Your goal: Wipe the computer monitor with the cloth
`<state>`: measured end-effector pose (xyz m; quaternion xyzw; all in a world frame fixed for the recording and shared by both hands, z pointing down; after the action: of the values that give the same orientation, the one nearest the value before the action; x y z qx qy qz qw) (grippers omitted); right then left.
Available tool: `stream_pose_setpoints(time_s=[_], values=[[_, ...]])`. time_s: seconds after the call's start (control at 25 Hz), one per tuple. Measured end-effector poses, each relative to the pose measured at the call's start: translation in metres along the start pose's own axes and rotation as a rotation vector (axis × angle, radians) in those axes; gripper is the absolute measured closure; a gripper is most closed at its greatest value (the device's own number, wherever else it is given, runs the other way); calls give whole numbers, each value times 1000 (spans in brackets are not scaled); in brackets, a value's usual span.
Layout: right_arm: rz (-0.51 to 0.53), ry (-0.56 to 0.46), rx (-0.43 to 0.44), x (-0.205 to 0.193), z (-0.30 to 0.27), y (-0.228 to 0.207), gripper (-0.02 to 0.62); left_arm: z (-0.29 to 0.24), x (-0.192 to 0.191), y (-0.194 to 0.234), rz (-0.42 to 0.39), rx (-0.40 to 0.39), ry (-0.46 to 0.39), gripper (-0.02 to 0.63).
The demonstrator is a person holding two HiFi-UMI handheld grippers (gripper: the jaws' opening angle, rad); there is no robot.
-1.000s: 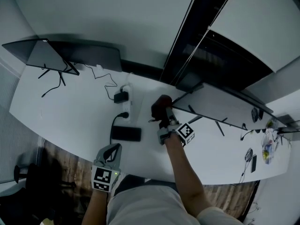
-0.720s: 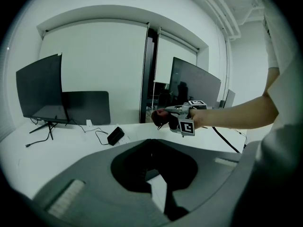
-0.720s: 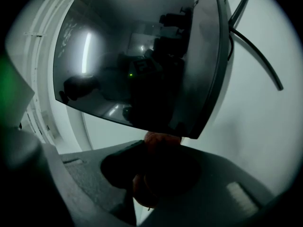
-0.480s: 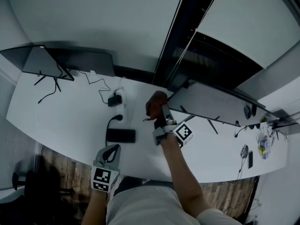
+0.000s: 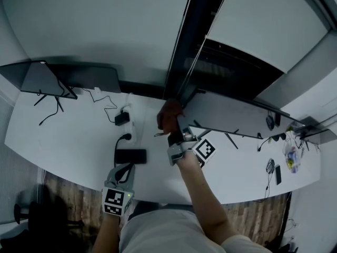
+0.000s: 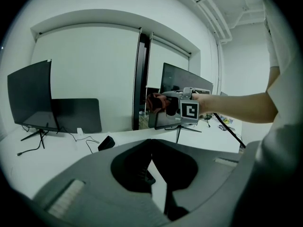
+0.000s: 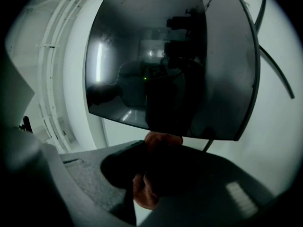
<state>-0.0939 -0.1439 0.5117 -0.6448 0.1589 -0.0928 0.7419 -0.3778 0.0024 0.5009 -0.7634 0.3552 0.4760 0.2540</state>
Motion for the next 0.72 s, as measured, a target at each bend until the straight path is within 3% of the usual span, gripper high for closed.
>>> stream_pose_setpoints(time_s=[0.72], values=[[28,-17,188,16,2,114,500,-6,25,-5,-22,-27,-72,597]])
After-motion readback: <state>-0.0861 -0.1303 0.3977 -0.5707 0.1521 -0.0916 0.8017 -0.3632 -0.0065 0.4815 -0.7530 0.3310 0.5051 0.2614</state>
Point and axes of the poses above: the fingertips, and each gripper's own axes: z backward along the fingers, y to its left, x out of its top, the point moved 10 cm from there along z, backward along the fingers, and after that the axes turned 7 degrees about -z, right-handed, at the moved point
